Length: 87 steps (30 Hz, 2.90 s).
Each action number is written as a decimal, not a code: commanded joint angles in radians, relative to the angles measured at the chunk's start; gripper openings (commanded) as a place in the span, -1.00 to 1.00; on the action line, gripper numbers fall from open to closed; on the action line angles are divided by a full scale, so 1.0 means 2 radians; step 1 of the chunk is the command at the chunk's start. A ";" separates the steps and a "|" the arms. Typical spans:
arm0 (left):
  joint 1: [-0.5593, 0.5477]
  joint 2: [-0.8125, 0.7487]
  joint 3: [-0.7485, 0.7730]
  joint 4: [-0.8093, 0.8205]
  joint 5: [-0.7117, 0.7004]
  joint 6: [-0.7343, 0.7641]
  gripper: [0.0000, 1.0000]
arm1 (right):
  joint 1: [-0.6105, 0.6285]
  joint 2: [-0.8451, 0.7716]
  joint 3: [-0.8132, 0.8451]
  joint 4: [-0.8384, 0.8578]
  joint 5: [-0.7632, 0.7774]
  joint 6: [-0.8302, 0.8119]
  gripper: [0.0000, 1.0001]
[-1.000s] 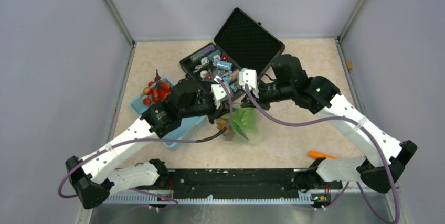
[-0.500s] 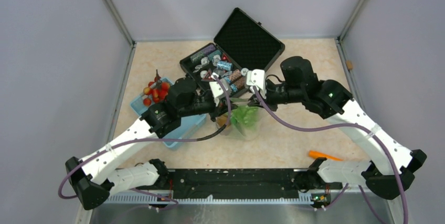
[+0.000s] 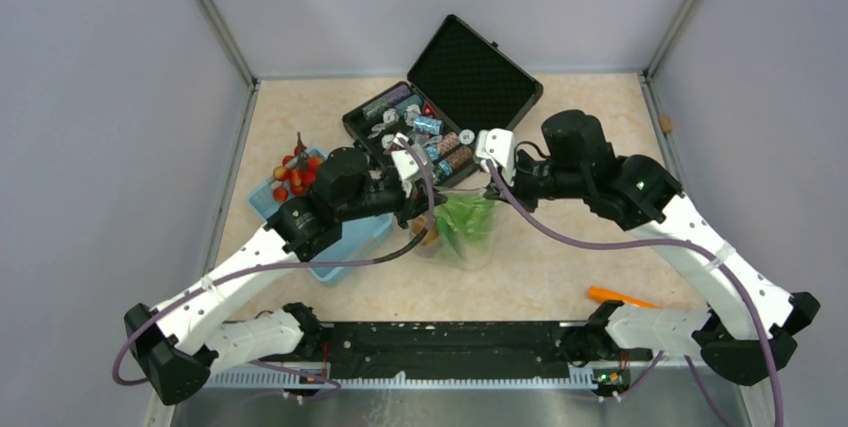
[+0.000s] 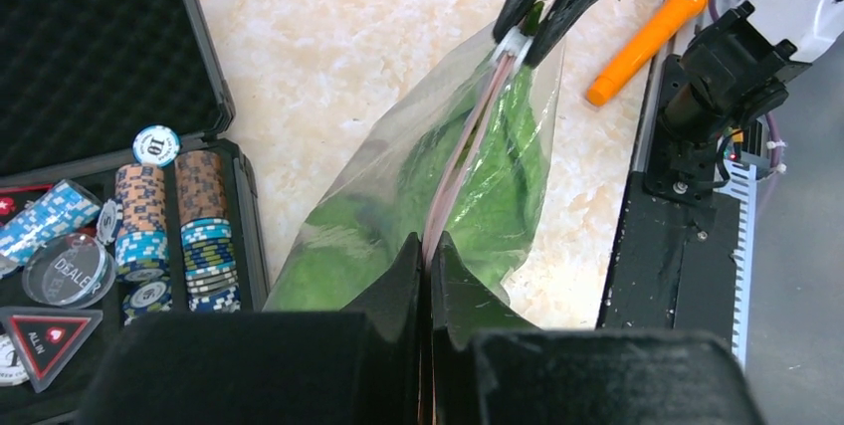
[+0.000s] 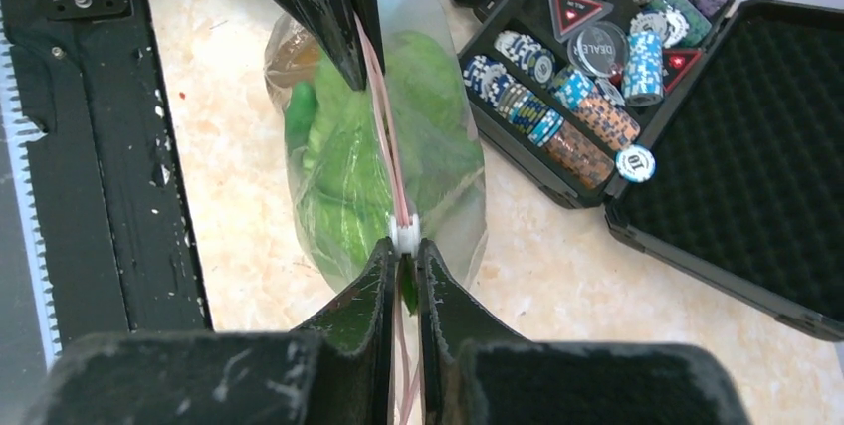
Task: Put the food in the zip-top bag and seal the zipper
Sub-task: Zip the zipper food storage bag at the center of the board, then place the zipper food storage bag at the center of the board.
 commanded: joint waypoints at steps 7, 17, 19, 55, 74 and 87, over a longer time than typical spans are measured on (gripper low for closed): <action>0.044 -0.024 -0.013 -0.063 -0.058 0.011 -1.00 | -0.032 -0.058 0.001 -0.071 0.082 0.004 -1.00; 0.044 0.022 0.031 -0.048 -0.065 -0.001 -1.00 | -0.033 -0.110 -0.112 0.141 0.121 0.095 -0.42; 0.045 0.039 0.032 -0.037 -0.112 -0.016 -1.00 | -0.034 -0.113 -0.147 0.180 0.116 0.124 -0.34; 0.224 0.208 0.055 -0.020 -0.123 -0.080 0.25 | -0.048 -0.062 -0.275 0.384 0.037 0.265 -0.25; 0.237 0.190 0.013 -0.035 -0.165 -0.088 0.05 | -0.049 -0.063 -0.289 0.393 0.032 0.268 -0.25; 0.237 0.227 -0.005 -0.058 -0.199 -0.091 -0.03 | -0.049 -0.064 -0.282 0.387 0.032 0.262 -0.25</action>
